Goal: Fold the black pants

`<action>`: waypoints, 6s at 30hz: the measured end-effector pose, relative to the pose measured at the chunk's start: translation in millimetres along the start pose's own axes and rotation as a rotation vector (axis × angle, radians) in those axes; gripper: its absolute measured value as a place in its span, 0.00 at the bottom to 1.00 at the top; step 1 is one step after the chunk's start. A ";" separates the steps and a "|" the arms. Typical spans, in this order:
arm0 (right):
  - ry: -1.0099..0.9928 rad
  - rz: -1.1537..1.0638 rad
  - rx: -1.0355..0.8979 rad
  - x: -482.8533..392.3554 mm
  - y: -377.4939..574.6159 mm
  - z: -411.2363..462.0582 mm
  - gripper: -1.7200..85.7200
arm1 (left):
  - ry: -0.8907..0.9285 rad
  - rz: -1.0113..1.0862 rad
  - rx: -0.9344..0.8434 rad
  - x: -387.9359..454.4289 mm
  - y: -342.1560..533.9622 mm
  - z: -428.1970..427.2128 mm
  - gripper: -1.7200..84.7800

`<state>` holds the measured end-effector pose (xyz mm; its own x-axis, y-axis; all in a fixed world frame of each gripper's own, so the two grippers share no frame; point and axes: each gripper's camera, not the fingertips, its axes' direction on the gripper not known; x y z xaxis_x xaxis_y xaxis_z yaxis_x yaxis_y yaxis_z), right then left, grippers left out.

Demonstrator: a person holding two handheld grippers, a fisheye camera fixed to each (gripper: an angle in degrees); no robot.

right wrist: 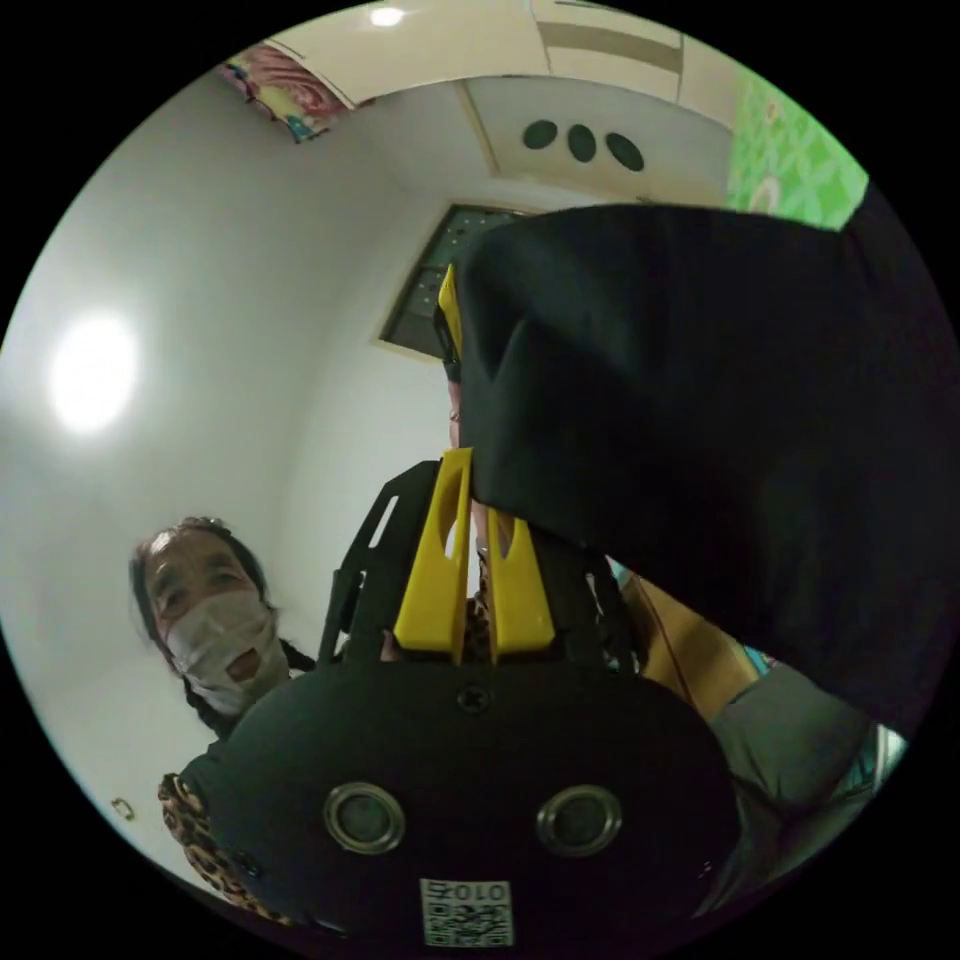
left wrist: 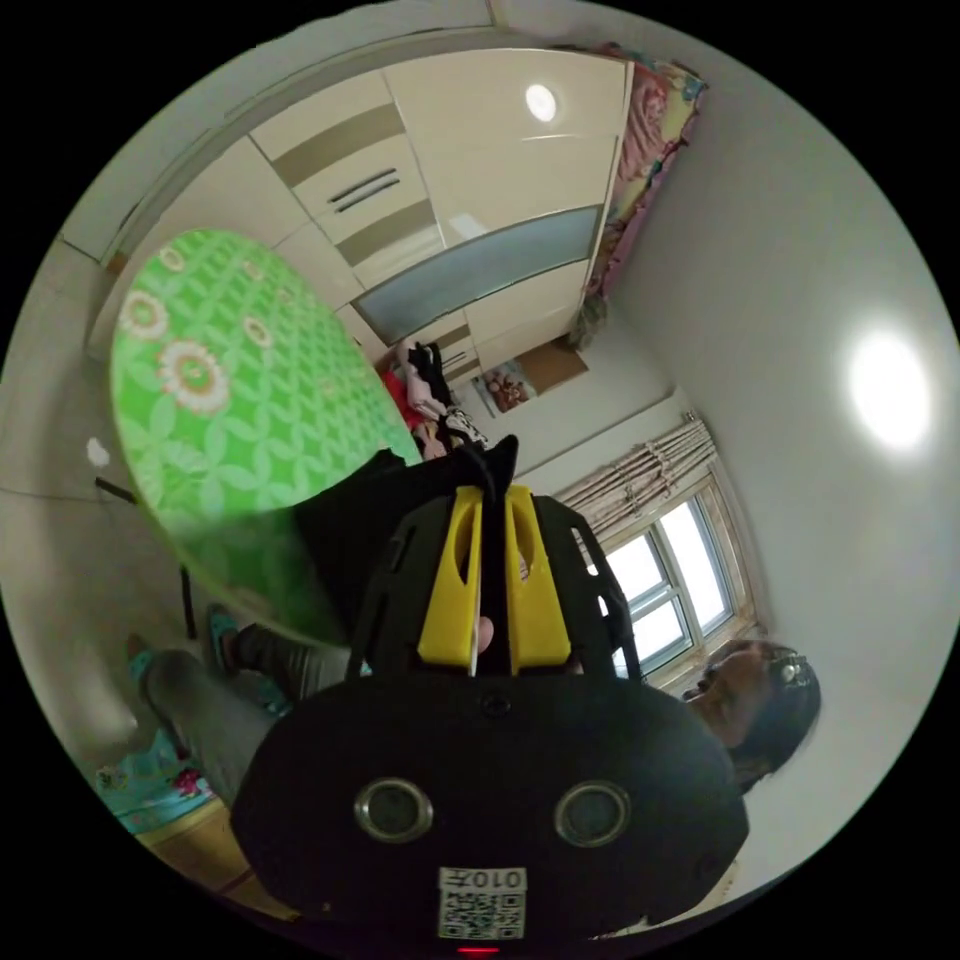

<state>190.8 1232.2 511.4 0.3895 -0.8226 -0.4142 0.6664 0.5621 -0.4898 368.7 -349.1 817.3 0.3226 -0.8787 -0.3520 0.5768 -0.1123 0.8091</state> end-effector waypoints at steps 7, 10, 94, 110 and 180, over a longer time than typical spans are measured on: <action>0.017 -0.054 0.260 -63.6 -24.5 -153.0 0.04 | 0.068 -0.023 -0.106 28.1 -83.8 140.0 0.06; 0.026 -0.032 0.368 -73.6 -24.2 -210.1 0.04 | 0.090 -0.030 -0.187 29.6 -113.5 209.7 0.06; 0.751 0.294 0.648 -129.1 -8.5 -99.5 0.13 | -0.065 0.197 -0.756 -125.7 -150.8 340.6 0.02; 0.706 0.243 0.697 -114.5 -6.0 -102.2 0.14 | -0.265 0.349 -0.736 -116.6 -182.8 353.2 0.02; 1.117 0.160 0.326 -108.6 -169.4 -337.0 0.16 | -0.316 0.337 -0.894 -3.5 -73.1 349.1 0.02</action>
<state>-178.6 1255.0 380.9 -0.1829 -0.1217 -0.9756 0.8547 0.4707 -0.2189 63.5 -499.8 923.6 0.4340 -0.8977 0.0760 0.8854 0.4406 0.1477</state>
